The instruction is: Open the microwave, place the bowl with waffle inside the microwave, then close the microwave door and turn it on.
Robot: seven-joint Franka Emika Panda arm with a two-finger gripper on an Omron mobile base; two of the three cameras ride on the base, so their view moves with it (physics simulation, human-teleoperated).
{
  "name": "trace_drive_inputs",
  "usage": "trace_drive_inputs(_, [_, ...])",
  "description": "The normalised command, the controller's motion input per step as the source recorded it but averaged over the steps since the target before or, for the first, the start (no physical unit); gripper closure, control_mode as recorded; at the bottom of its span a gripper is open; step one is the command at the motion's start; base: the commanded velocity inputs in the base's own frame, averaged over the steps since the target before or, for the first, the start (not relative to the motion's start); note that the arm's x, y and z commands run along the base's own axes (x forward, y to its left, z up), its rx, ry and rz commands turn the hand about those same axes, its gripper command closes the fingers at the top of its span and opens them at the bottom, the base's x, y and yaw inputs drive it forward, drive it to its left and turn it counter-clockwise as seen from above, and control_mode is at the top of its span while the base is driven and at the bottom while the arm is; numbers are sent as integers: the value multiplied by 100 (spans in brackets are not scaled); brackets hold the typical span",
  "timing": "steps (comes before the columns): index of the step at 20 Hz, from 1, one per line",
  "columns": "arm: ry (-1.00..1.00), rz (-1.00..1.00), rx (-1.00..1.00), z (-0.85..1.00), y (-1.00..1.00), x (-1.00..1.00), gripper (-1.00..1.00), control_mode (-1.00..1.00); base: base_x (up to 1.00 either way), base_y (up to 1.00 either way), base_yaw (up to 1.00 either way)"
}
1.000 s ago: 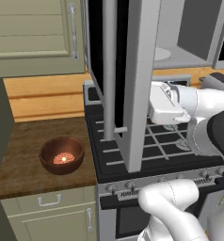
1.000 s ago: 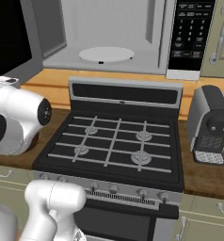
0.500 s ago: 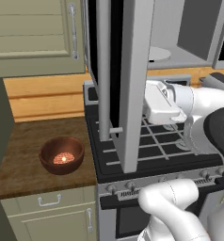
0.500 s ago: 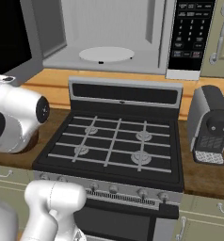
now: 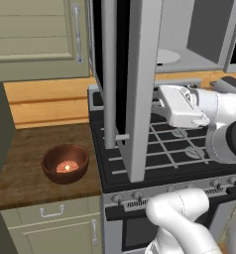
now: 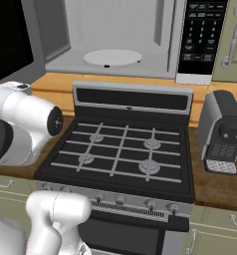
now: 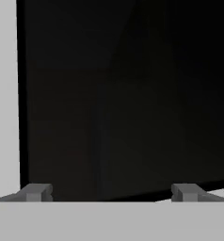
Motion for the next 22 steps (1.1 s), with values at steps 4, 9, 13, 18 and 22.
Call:
trace_drive_inputs(4, [26, -32, -2, 0, -68, 0, -100, -100, 0, 0, 0])
trace_drive_inputs(9, [24, -28, -11, 0, -59, 9, -100, -100, 0, 0, 0])
trace_drive_inputs(13, [26, -22, -19, 0, -41, 17, -100, -100, 0, 0, 0])
trace_drive_inputs(18, [25, -20, -25, -20, -6, 9, -100, -100, 0, 0, 0])
trace_drive_inputs(22, [29, -18, -29, -26, -7, 7, -100, -100, 0, 0, 0])
